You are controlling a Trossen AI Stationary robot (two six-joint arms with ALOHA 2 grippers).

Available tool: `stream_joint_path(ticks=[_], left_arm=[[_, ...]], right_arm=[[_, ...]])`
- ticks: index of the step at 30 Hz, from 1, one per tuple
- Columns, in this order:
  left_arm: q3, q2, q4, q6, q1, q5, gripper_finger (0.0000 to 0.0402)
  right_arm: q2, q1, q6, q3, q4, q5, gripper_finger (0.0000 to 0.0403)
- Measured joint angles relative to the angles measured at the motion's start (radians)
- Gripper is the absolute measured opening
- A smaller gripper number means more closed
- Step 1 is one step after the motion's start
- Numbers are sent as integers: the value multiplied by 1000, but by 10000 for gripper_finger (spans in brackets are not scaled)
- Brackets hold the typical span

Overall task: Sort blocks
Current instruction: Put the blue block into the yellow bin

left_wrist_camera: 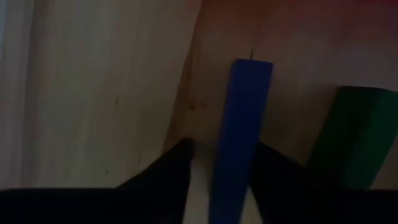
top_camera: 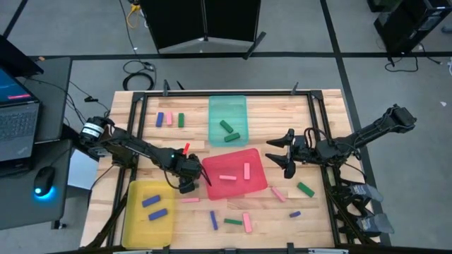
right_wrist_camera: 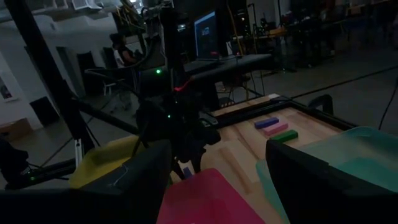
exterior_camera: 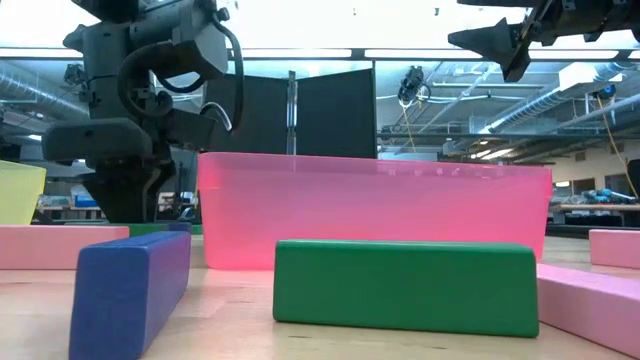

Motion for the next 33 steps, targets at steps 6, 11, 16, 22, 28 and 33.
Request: stream_joint_path(ticks=[6,11,16,22,28,33], left_arm=[[-1,-2,-1,19,0,-2,63],[24,-24,-62,18,-4,-59,63],[131,-112,-187,16,-23,-144,63],[262,-200,-232,36,-112,-91,63],[362,-189,-411,-207,-256,129,63],[347,-188,-507,-485,-384,260,63]], right_arm=[[0,0,0,0,0,3,274],[0,0,0,0,0,3,274],[0,0,0,0,1,3,274],[-1,0,0,0,-4,3,274],[0,0,0,0,-8,3,274],[0,0,-5,0,-13,3,274]])
